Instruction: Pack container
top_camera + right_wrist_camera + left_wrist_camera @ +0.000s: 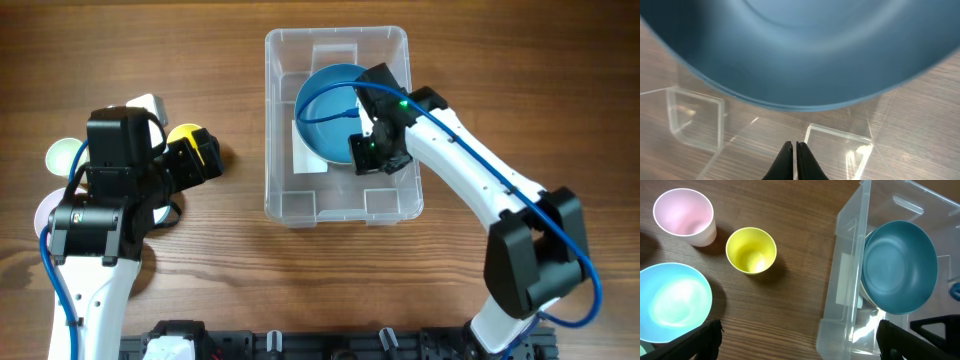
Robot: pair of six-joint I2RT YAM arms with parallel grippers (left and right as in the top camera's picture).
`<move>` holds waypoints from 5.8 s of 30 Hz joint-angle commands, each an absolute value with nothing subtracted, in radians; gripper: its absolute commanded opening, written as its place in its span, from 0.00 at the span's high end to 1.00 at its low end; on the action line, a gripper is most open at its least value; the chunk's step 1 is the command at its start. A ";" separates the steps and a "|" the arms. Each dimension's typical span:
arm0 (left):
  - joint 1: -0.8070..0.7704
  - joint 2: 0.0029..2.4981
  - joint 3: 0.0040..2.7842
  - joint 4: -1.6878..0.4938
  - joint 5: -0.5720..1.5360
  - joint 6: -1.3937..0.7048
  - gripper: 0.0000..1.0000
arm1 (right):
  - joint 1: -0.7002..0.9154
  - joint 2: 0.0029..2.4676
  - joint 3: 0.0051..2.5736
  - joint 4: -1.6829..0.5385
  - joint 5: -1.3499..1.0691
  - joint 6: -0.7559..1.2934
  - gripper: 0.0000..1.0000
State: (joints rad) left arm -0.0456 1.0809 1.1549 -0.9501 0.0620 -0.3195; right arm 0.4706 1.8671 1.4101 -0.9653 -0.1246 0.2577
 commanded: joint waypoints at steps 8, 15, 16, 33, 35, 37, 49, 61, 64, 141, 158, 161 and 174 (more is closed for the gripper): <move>-0.041 1.076 1.170 -0.947 0.078 -0.302 0.00 | 0.470 1.958 1.399 -0.782 -0.111 0.279 0.96; -0.041 1.076 1.170 -0.948 0.078 -0.302 0.00 | 0.470 1.958 1.399 -0.682 -0.084 0.299 0.96; -0.041 1.076 1.170 -0.947 0.078 -0.302 0.00 | 0.472 1.957 1.399 -0.698 -0.084 0.296 0.96; -0.041 1.076 1.170 -0.947 0.078 -0.298 0.00 | 0.249 1.360 1.421 -0.843 0.202 0.341 0.05; -0.041 1.076 1.170 -0.929 0.077 -0.295 0.00 | 0.197 1.325 1.421 -0.890 0.198 0.345 0.03; -0.041 1.085 1.176 -0.912 0.052 -0.330 0.01 | 0.140 1.280 1.421 -0.944 0.183 0.354 0.02; -0.041 1.591 1.367 -0.907 0.010 -0.402 0.00 | -0.049 1.195 1.418 -1.164 0.111 0.288 0.02; -0.041 1.880 1.367 -0.833 -0.045 -0.401 0.16 | -0.049 1.195 1.418 -1.193 0.111 0.288 0.07; -0.041 1.882 1.367 -0.814 -0.062 -0.402 0.60 | -0.049 1.195 1.418 -1.220 0.112 0.292 0.11; -0.090 1.822 2.283 -1.580 -0.270 -0.628 0.08 | -0.122 1.225 1.418 -1.231 0.054 0.314 0.12; 0.192 2.290 2.160 -1.513 -0.154 -0.602 0.08 | -0.122 1.225 1.418 -1.224 0.054 0.306 0.11; 0.192 2.326 2.160 -1.473 -0.146 -0.602 0.10 | -0.122 1.225 1.418 -1.224 0.054 0.306 0.11; 0.144 2.352 2.157 -1.363 -0.102 -0.527 0.50 | -0.122 1.225 1.418 -1.224 0.054 0.294 0.11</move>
State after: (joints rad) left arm 0.1562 2.3379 2.1612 -1.3663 -0.1120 -0.5423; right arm -0.1188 1.2217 1.4208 -1.2270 0.0673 0.3096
